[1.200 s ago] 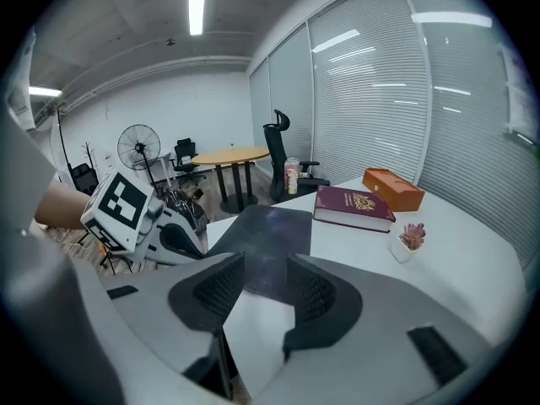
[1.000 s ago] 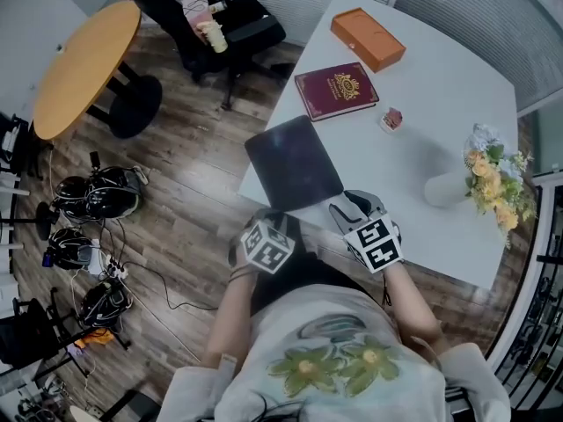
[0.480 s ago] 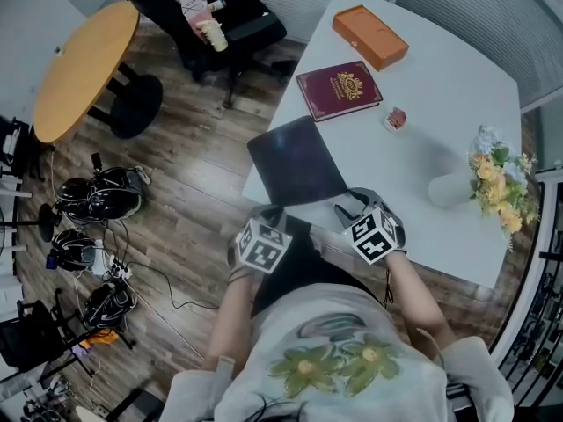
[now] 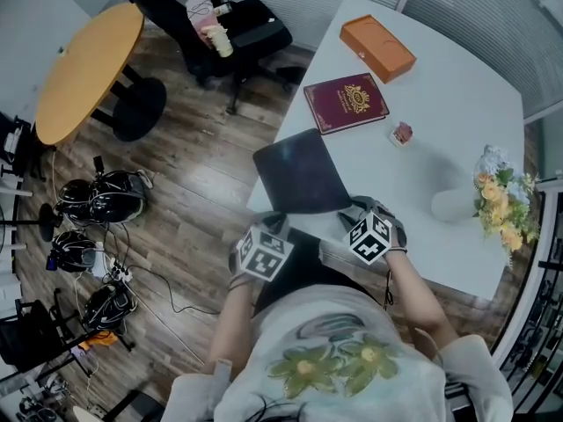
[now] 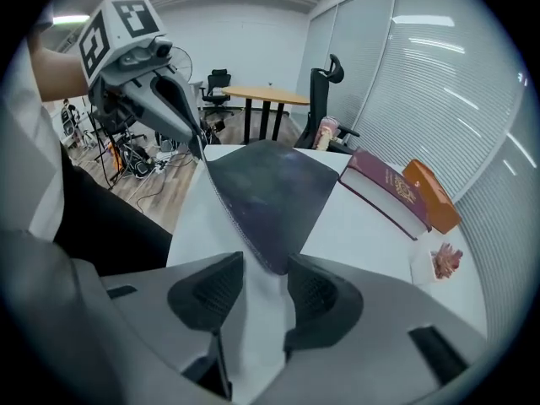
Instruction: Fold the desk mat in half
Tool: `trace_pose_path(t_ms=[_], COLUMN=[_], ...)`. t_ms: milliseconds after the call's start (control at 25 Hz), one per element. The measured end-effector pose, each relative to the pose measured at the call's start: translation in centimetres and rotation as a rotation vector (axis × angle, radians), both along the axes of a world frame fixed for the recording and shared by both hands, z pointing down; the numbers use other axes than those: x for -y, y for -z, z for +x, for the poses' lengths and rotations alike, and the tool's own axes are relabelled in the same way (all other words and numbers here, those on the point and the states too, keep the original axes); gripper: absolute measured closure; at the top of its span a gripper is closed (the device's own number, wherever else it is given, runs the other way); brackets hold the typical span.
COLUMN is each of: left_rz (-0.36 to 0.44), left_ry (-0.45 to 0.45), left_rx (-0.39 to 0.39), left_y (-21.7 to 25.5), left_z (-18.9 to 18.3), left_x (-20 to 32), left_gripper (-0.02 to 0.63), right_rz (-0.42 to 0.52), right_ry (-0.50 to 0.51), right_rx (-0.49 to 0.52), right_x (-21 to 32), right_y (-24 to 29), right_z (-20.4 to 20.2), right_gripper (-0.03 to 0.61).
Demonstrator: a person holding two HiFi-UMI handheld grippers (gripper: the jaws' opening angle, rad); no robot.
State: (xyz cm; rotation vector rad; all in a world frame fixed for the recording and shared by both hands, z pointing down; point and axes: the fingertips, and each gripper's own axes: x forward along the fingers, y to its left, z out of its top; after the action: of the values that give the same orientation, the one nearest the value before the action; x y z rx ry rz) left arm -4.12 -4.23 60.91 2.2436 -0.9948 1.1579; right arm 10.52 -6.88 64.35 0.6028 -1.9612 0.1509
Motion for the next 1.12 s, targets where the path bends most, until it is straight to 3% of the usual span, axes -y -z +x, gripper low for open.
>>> trace_pose_path(t_ms=[80, 240, 360, 600, 1120], left_rz=[-0.003, -0.001, -0.006, -0.012, 0.055], left_ry=[-0.002, -0.004, 0.007, 0.042, 0.098], left_rx=[-0.003, -0.009, -0.020, -0.043, -0.091], left_y=[0.2, 0.4, 0.6, 0.9, 2.8], left_z=[-0.1, -0.4, -0.7, -1.4, -2.3], left_x=[0.4, 1.0, 1.1, 1.3, 2.2], left_gripper=[0.600, 0.600, 0.600, 0.600, 0.600], right_rz=[0.003, 0.013, 0.020, 0.049, 0.119], right_ry=[0.008, 0.017, 0.006, -0.016, -0.026], right_rx=[-0.017, -0.028, -0.005, 0.044, 0.096], right_x=[0.4, 1.3, 1.7, 2.5, 3.9], right_y=[-0.1, 0.4, 1.1, 3.0, 6.3], right_z=[0.1, 0.3, 0.1, -0.2, -1.1], right_gripper=[0.405, 0.513, 0.537, 0.545, 0.549])
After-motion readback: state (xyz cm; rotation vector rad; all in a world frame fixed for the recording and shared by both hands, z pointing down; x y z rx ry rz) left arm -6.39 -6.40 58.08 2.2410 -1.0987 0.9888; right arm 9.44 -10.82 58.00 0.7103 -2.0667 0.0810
